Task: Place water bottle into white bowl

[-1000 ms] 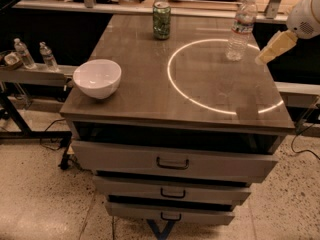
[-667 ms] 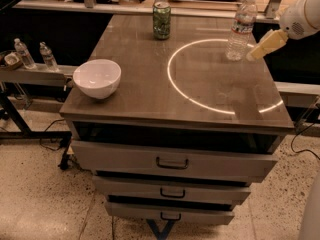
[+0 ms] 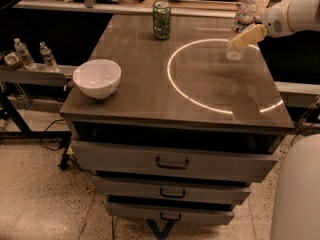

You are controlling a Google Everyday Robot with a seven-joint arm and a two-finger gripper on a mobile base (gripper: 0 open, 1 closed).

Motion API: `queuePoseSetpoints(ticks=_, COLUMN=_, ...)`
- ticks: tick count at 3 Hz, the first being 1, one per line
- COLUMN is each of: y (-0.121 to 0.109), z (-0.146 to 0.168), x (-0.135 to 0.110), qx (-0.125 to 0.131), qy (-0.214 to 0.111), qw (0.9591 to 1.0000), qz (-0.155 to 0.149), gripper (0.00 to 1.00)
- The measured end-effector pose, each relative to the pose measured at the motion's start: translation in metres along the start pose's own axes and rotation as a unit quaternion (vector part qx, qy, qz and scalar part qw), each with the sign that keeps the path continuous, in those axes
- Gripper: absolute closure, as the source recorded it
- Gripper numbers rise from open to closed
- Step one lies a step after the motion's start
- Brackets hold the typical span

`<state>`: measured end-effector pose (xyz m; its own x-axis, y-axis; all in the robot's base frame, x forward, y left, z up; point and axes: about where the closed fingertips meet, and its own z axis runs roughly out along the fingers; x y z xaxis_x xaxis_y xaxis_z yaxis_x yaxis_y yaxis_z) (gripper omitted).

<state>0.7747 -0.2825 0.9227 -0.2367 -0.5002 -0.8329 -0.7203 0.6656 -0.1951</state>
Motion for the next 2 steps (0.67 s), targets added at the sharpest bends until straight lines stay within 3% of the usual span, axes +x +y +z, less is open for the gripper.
queuePoseSetpoints(ticks=1, y=-0.006, z=0.013, x=-0.006, qx=-0.004, qy=-0.04, qw=0.9986, qz=0.035, gripper=0.33)
queuePoseSetpoints(ticks=2, y=-0.022, z=0.017, x=-0.004, qx=0.014, qy=-0.061, qw=0.9966, qz=0.054, gripper=0.56)
